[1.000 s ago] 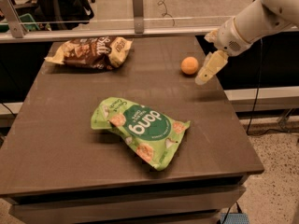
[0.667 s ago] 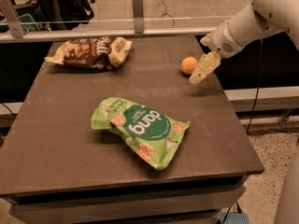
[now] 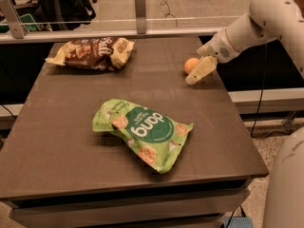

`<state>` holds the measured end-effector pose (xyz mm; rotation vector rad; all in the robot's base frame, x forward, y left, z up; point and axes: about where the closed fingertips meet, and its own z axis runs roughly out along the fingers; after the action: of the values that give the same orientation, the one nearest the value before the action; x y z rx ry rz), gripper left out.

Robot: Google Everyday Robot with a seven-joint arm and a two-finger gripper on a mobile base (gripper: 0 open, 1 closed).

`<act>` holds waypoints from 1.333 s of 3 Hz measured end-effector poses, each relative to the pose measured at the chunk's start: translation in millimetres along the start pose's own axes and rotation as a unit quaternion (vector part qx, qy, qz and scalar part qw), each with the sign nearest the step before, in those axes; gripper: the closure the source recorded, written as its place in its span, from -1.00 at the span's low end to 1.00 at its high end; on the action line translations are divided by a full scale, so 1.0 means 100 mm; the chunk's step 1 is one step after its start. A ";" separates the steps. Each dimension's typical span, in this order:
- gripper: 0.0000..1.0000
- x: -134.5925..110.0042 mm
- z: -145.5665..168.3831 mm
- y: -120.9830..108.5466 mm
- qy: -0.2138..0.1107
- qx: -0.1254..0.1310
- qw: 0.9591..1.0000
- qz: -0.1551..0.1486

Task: Move orange near brown chip bag

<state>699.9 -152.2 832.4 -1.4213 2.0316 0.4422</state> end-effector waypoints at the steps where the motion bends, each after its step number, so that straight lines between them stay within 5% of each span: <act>1: -0.16 -0.02 -0.03 -0.04 -0.003 0.000 1.000 0.006; 3: 0.76 -0.31 -0.23 0.01 -0.027 0.002 1.000 -0.005; 4: 1.00 -0.30 -0.19 0.01 -0.026 0.000 1.000 -0.004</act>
Offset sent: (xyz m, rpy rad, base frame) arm 0.0006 -0.0086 0.0476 0.0258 -0.0284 -0.0170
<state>700.2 -141.0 866.6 -1.4038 1.9830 0.4710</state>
